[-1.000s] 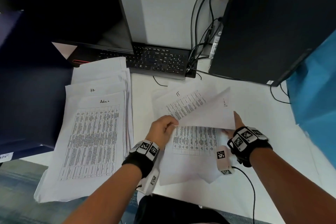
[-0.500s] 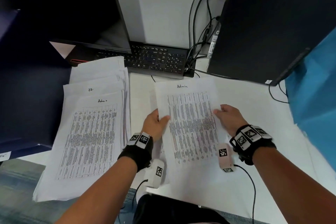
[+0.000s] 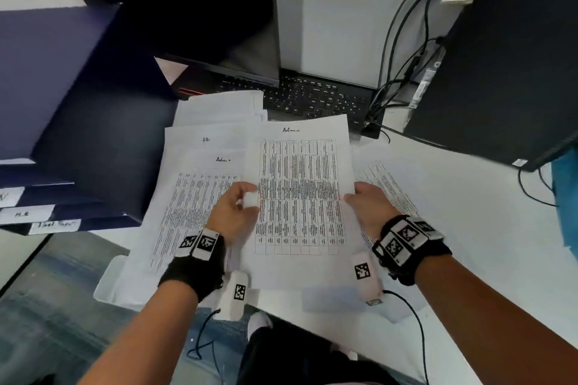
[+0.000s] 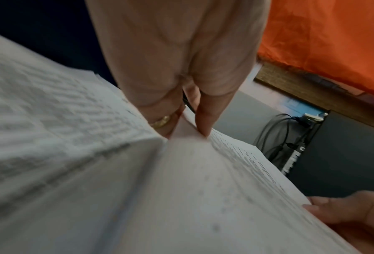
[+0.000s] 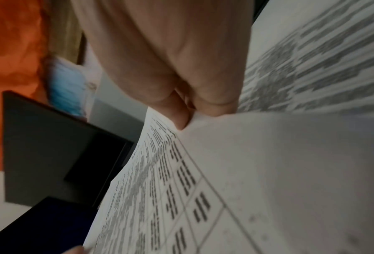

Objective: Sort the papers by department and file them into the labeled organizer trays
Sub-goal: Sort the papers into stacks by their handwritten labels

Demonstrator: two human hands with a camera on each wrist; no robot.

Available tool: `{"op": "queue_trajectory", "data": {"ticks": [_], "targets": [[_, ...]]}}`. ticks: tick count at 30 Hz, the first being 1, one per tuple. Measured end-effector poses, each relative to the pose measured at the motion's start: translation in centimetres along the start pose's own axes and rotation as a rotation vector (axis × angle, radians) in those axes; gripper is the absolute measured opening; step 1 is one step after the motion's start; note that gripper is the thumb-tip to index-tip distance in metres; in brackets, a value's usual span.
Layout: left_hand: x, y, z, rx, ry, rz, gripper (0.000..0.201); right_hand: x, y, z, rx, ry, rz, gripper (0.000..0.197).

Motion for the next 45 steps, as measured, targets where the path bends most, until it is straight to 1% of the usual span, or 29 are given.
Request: {"op": "queue_trajectory", "data": {"ticks": [2,4,6,10,14,17,20,23,25,30,32,34,36,39,42,43,45], "targets": [[-0.9,2.7,-0.2,0.021,0.041,-0.069,0.033,-0.8,-2.3,0.0,-0.037,0.016,0.0,0.026],[-1.5,5.3,-0.4,0.063,0.052,-0.151,0.034,-1.4,-4.8,0.0,-0.071,0.018,0.011,0.024],[-2.0,7.5,-0.6,0.089,0.07,-0.251,0.039,-1.8,-7.3,0.0,-0.108,0.024,0.065,0.024],[-3.2,10.7,-1.0,0.134,0.128,-0.502,0.055,-2.1,-11.4,-0.1,-0.126,0.045,0.176,0.015],[-4.3,12.0,-1.5,0.133,0.185,-0.691,0.063,-2.1,-14.2,-0.2,-0.112,0.053,0.248,0.022],[-4.9,12.3,-1.6,0.137,0.251,-0.893,0.062,-2.0,-15.7,-0.4,-0.107,0.059,0.286,0.024],[-5.3,12.1,-1.9,0.142,0.229,-0.921,0.062,-2.1,-16.7,-0.7,-0.104,0.072,0.318,0.024],[-5.7,11.5,-2.3,0.144,0.201,-0.925,0.07,-2.3,-17.6,-0.7,-0.128,0.11,0.366,0.025],[-5.9,11.0,-2.6,0.129,0.22,-0.962,0.075,-2.3,-17.9,-0.8,-0.119,0.133,0.409,0.025],[-6.0,10.5,-3.2,0.102,0.285,-1.011,0.082,-2.0,-16.4,-0.9,-0.065,0.157,0.469,0.016],[-5.4,10.1,-3.4,0.106,0.288,-1.012,0.08,-2.1,-14.7,-0.9,-0.04,0.154,0.494,0.011],[-4.4,9.5,-3.5,0.122,0.279,-0.997,0.074,-2.0,-12.5,-1.1,0.013,0.117,0.513,0.016],[-3.0,8.1,-3.6,0.128,0.237,-0.965,0.067,-1.8,-10.0,-1.3,0.069,0.08,0.563,0.021],[-0.5,4.8,-3.5,0.097,0.13,-0.916,0.062,-1.5,-6.4,-1.2,0.115,0.034,0.611,0.025],[1.8,0.8,-3.4,0.077,0.063,-0.836,0.05,-0.7,-3.2,-1.1,0.125,-0.037,0.688,0.024],[2.2,-0.6,-3.5,0.049,0.038,-0.782,0.047,-0.4,-2.2,-0.9,0.125,-0.078,0.734,0.026],[2.5,-3.4,-3.9,-0.048,0.002,-0.648,0.046,0.4,-0.2,-0.7,0.128,-0.156,0.829,0.036]]}}
Point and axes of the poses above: each hand's wrist, its own z-axis away from the middle knuckle, its own y-axis out of the back of the hand, x = y × z, the point moved 5 cm from there along -z, towards the middle knuckle, and after that the axes turned 8 degrees about y, right-handed, at the moved point
